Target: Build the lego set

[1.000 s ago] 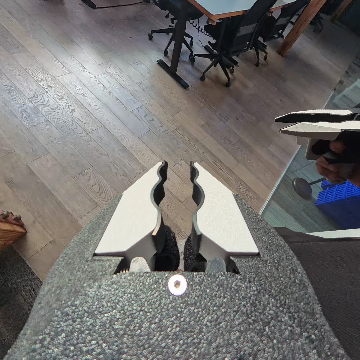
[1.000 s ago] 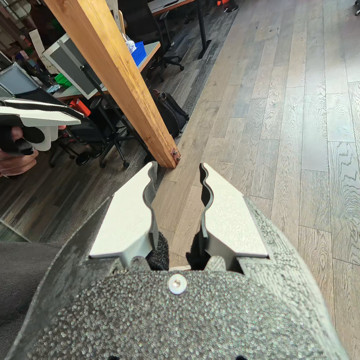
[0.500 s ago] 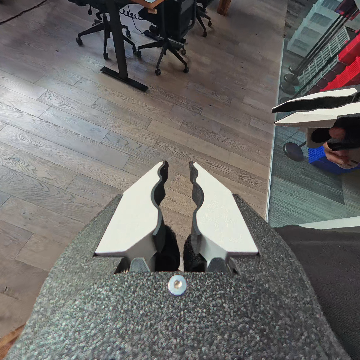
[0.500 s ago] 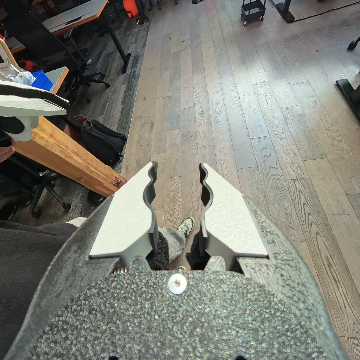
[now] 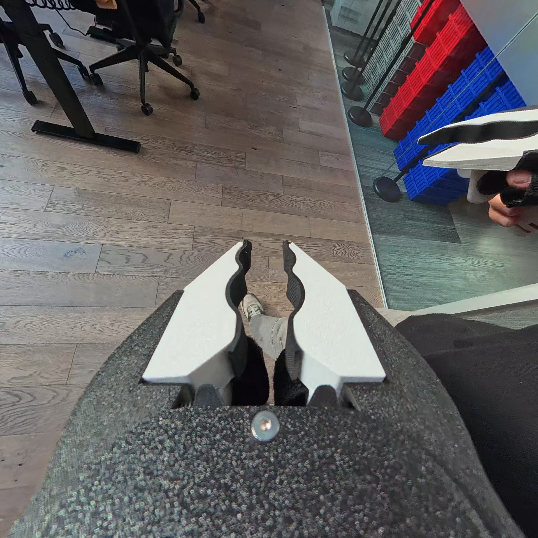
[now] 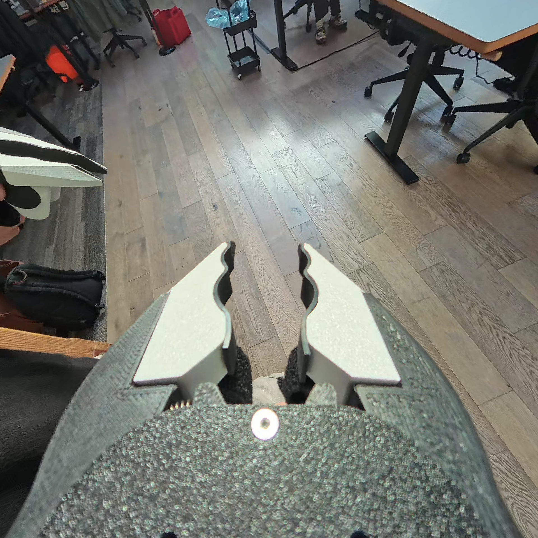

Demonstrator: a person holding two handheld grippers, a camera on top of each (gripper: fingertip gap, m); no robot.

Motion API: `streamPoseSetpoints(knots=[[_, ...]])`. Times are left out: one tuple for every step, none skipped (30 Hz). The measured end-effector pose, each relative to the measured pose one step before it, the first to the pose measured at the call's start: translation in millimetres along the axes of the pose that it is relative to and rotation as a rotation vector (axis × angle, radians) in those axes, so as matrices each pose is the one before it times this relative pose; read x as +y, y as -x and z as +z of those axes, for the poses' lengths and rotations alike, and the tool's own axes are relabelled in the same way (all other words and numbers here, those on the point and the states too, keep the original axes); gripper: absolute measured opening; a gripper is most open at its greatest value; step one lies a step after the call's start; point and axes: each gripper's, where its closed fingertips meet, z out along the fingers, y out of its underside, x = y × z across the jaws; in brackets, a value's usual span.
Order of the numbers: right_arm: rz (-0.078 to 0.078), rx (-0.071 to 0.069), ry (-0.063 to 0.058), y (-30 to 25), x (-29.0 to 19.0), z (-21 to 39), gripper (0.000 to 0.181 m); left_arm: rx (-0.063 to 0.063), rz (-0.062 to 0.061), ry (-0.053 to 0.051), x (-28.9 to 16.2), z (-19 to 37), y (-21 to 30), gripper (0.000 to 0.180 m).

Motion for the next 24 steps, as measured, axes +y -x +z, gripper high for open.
streamPoseSetpoints(knots=[[0.0081,0.0117,0.0011,-12.99,-1.95,9.88,0.044,0.0171,0.008,0.0071,-9.66,15.86,3.99,0.02],[0.009,0.007,-0.0053,-13.39,-3.64,11.32,0.044,0.0134,0.0123,0.0079,-10.83,16.87,4.55,0.02],[0.0081,0.0015,-0.0075,-14.04,-4.82,11.98,0.044,0.0099,0.0141,0.0066,-11.87,18.32,5.37,0.02],[0.0047,-0.0048,-0.004,-14.82,-5.53,11.54,0.044,0.0114,0.0144,0.0042,-13.16,19.55,5.26,0.02],[-0.0001,-0.0069,-0.0009,-16.0,-5.96,11.43,0.044,0.0144,0.0141,0.0039,-13.57,20.4,4.13,0.02],[-0.0029,-0.0015,-0.0009,-17.49,-6.38,10.64,0.045,0.0136,0.0155,0.005,-14.04,21.54,4.46,0.02],[-0.0034,0.0056,-0.0031,-20.3,-6.91,11.12,0.045,0.0089,0.0179,0.0063,-15.74,24.81,6.54,0.02],[-0.0015,0.0067,-0.0042,-20.39,-8.03,9.86,0.045,0.0049,0.0167,0.0129,-16.58,23.54,6.65,0.02],[0.0022,0.0058,-0.0024,-22.12,-10.3,10.04,0.045,0.0087,0.014,0.0175,-17.76,21.2,5.33,0.02],[0.0076,0.0124,-0.0058,-21.1,-11.75,6.07,0.045,0.0148,0.0135,0.0125,-19.69,19.83,4.47,0.02],[0.0107,0.0107,-0.0153,-20.61,-13.65,4.87,0.045,0.0149,0.0133,0.0095,-20.82,18.9,4.95,0.02],[0.0125,0.0061,-0.0131,-19.9,-13.28,4.63,0.044,0.013,0.0122,0.0113,-20.64,18.6,5.68,0.02],[0.0102,0.0034,-0.0056,-21.11,-11.94,5.78,0.044,0.0134,0.0126,0.0088,-20.77,17.68,6.17,0.019],[0.0052,0.0048,-0.0047,-20.54,-10.42,5.75,0.044,0.0126,0.0129,0.0047,-20.39,17.81,7.08,0.019],[-0.0005,0.0061,-0.0025,-21.0,-8.53,6.55,0.044,0.0097,0.0098,0.0078,-19.04,18.26,8.17,0.019],[-0.0029,0.0089,0.0075,-21.65,-6.96,6.77,0.045,0.0099,0.0059,0.0145,-17.11,17.99,8.28,0.019],[-0.0003,0.0154,0.0136,-22.25,-7.11,6.6,0.045,0.0119,0.006,0.0144,-16.86,17.72,8.18,0.019],[0.0016,0.0157,0.0043,-21.85,-9.86,7.27,0.045,0.0127,0.0103,0.0077,-17.88,17.79,8.32,0.019],[0.0009,0.0118,-0.0112,-19.31,-12.14,5.54,0.045,0.0121,0.0145,0.0031,-17.86,17.09,8.4,0.019],[0.0013,0.0137,-0.0191,-19.32,-12.83,6.82,0.045,0.0126,0.0159,0.0046,-16.53,19.43,10.19,0.019],[0.0039,0.0161,-0.0169,-19.59,-11.99,7.92,0.044,0.0131,0.0157,0.0063,-16.53,19.15,10.69,0.019],[0.0082,0.0148,-0.011,-21.21,-9.99,12.45,0.044,0.0119,0.0164,0.0048,-16.95,18.53,11.42,0.019],[0.0105,0.0113,-0.0038,-19.89,-9.11,12.04,0.044,0.011,0.0177,0.0024,-17.03,19.3,13.03,0.018],[0.0115,0.0116,-0.0001,-20.56,-8.03,13.6,0.043,0.0115,0.0188,0.0013,-17.07,20.17,14.32,0.018]])
